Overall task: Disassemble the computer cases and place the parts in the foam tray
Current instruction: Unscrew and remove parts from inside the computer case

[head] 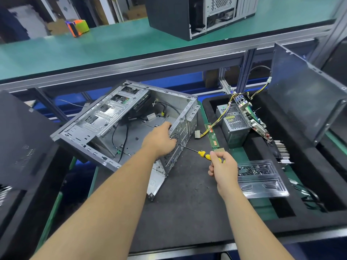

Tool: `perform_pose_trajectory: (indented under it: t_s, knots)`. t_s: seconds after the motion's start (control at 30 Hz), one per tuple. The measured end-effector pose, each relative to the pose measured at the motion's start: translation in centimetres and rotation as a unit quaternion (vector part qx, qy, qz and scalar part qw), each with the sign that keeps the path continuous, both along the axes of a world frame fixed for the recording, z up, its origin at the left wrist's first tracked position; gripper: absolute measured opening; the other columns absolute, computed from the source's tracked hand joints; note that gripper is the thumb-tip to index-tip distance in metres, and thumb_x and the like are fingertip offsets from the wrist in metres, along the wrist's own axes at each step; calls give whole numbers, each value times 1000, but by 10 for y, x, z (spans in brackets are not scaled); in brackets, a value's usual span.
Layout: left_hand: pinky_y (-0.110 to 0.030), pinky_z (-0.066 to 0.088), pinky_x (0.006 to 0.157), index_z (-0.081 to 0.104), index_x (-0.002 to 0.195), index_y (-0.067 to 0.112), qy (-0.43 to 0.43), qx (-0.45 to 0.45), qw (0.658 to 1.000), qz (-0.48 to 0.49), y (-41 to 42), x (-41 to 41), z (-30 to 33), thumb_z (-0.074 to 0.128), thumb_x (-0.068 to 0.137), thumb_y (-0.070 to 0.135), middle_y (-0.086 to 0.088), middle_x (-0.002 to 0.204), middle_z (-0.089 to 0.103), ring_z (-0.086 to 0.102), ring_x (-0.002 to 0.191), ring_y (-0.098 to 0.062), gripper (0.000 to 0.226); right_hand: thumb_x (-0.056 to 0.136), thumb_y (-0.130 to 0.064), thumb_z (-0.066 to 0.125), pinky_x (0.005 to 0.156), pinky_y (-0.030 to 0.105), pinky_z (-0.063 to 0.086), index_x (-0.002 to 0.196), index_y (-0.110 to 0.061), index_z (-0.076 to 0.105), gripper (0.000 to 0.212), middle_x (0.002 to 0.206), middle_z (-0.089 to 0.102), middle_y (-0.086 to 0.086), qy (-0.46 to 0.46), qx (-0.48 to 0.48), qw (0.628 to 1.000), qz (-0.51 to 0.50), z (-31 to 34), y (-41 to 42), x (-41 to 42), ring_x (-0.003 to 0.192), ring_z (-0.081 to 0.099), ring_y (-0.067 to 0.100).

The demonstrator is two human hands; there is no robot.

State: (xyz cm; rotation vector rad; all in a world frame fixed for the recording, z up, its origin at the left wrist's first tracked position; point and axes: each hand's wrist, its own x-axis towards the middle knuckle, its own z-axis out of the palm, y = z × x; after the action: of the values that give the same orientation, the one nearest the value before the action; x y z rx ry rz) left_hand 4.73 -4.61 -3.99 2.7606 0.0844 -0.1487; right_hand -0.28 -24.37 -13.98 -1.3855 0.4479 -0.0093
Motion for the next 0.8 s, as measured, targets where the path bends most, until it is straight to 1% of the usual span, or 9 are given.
perform_pose_trajectory:
  t_s: [0.1, 0.2, 0.3, 0.37, 0.43, 0.53, 0.67, 0.73, 0.8]
  knots:
    - [-37, 46, 76, 47, 133, 21, 3, 5, 1000, 1, 0, 1, -1, 59, 93, 28, -4, 106, 64, 60, 96, -31, 42, 96, -20, 63, 48, 30, 42, 83, -20, 63, 13, 74, 58, 2, -28, -34, 999, 4, 1, 0, -2, 50, 47, 13]
    - [-35, 43, 74, 48, 128, 23, 10, 9, 1000, 4, 0, 2, -1, 59, 92, 29, -2, 105, 65, 60, 95, -30, 38, 96, -20, 63, 52, 34, 44, 82, -22, 63, 14, 69, 62, -13, -53, -65, 996, 16, 3, -1, -4, 50, 48, 13]
    - [-37, 46, 77, 50, 122, 24, 23, -7, 1000, 7, 0, 4, 0, 60, 90, 26, -2, 108, 66, 61, 98, -31, 34, 94, -23, 64, 63, 36, 47, 81, -30, 64, 16, 74, 62, -11, -83, -110, 990, 35, 4, -3, -5, 65, 53, 15]
    - [-37, 47, 78, 49, 119, 22, 32, -17, 999, 8, -1, 6, 1, 60, 89, 22, -4, 107, 64, 60, 99, -32, 32, 94, -23, 64, 67, 31, 44, 80, -35, 63, 18, 74, 60, -8, -94, -126, 987, 42, 4, -3, -6, 71, 53, 15]
    - [-37, 46, 76, 46, 116, 18, 42, -17, 999, 9, -3, 7, 1, 59, 90, 18, -4, 100, 60, 59, 98, -34, 29, 95, -23, 64, 67, 29, 41, 80, -37, 63, 21, 73, 59, -10, -97, -135, 985, 46, 6, -1, -6, 70, 53, 15]
    - [-38, 43, 72, 39, 105, 18, 46, -7, 999, 10, -5, 5, -1, 54, 91, 16, -4, 90, 55, 57, 92, -35, 21, 95, -20, 64, 68, 27, 41, 78, -32, 63, 21, 82, 64, -12, -112, -158, 980, 45, 12, -1, -7, 75, 56, 9]
    - [-37, 41, 71, 38, 104, 19, 30, 7, 1000, 5, -6, 1, 0, 54, 91, 19, -5, 91, 56, 57, 90, -35, 20, 95, -18, 65, 69, 23, 43, 80, -28, 63, 17, 83, 66, -17, -136, -200, 969, 55, 22, 0, -6, 76, 57, 3]
    - [-37, 41, 71, 39, 105, 19, 27, 4, 1000, 3, -6, 1, 1, 55, 91, 21, -6, 92, 58, 58, 91, -35, 21, 95, -17, 64, 66, 17, 41, 81, -25, 63, 16, 83, 65, -23, -137, -204, 968, 59, 25, 2, -6, 74, 56, 1]
    - [-37, 42, 71, 40, 107, 19, 25, 1, 1000, 0, -6, 0, 1, 55, 91, 21, -6, 92, 58, 59, 90, -35, 22, 95, -15, 64, 63, 12, 40, 83, -21, 63, 14, 82, 66, -22, -141, -199, 968, 53, 26, 2, -7, 75, 57, -2]
